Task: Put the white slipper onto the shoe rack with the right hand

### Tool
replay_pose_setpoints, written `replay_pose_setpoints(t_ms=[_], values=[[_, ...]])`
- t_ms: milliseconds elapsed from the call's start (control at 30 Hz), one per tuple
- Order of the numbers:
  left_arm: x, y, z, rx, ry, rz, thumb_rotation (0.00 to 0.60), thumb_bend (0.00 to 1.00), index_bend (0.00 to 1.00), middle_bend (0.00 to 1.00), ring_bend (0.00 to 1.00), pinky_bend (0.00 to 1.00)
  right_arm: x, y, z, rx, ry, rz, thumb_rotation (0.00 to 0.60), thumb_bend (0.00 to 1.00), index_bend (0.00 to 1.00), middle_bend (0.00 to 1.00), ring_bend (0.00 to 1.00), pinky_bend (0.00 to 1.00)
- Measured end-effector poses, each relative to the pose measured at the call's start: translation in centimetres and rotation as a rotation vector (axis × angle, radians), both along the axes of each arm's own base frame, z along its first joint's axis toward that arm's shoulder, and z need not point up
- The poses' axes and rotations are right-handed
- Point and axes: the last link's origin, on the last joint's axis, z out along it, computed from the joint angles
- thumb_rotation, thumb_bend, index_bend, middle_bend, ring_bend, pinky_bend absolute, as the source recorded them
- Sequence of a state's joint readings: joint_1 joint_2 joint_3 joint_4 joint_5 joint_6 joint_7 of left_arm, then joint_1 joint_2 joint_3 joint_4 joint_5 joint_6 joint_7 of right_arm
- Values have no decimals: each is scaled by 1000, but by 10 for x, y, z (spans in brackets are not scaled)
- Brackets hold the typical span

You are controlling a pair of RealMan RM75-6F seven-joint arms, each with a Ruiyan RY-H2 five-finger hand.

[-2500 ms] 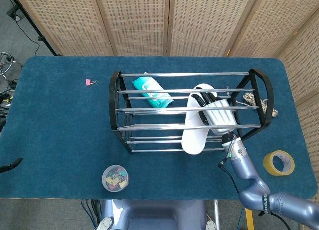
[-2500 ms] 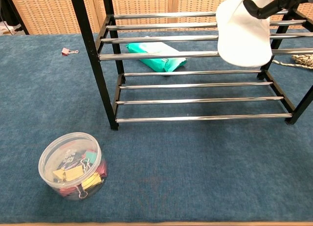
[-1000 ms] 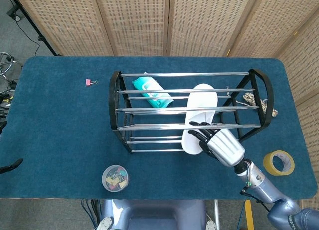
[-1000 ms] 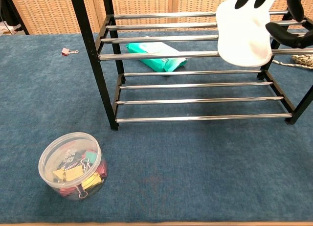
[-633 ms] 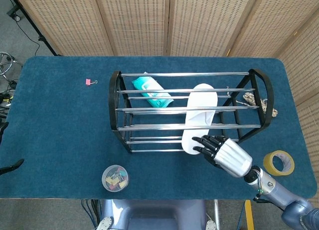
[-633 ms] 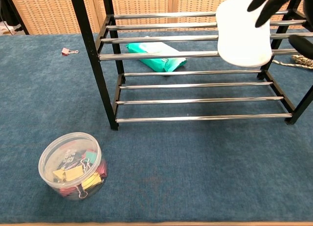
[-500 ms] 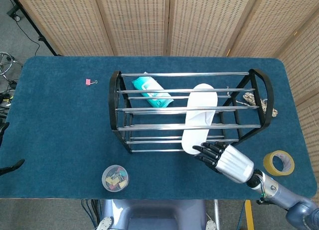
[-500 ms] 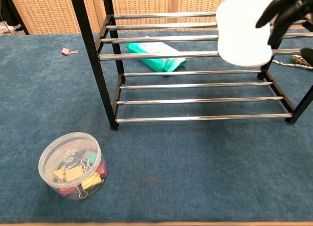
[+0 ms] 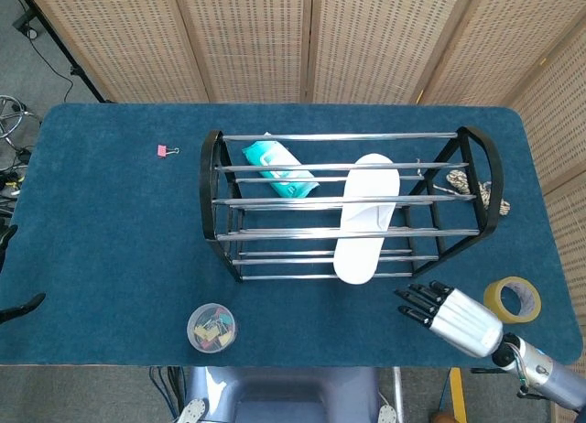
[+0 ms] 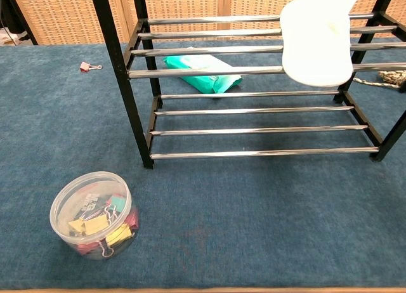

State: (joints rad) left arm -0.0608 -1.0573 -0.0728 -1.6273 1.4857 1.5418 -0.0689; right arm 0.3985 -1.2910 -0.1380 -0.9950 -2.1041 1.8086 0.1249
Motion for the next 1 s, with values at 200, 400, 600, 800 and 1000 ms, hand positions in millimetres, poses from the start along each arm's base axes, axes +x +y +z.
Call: replay_pose_setpoints(t_ms=[200, 400, 600, 800, 1000], values=[[1, -2, -1, 1, 1, -4, 600, 0, 0, 0, 0, 0, -42, 15, 29, -126, 25, -190, 600, 560, 353, 294, 349, 443], [2, -3, -1, 2, 1, -8, 600, 0, 0, 0, 0, 0, -75, 32, 58, -236, 33, -335, 600, 560, 289, 247, 288, 334], [3, -6, 0, 2, -3, -18, 600, 0, 0, 0, 0, 0, -98, 51, 81, -311, 12, -475, 600, 340, 87, 25, 47, 155], [4, -9, 0, -1, 4, -28, 600, 0, 0, 0, 0, 0, -102, 64, 87, -301, -20, -598, 600, 111, 0, 0, 0, 6], [4, -12, 1, 15, 52, -32, 600, 0, 0, 0, 0, 0, -84, 73, 84, -282, -79, -705, 600, 74, 0, 0, 0, 0]])
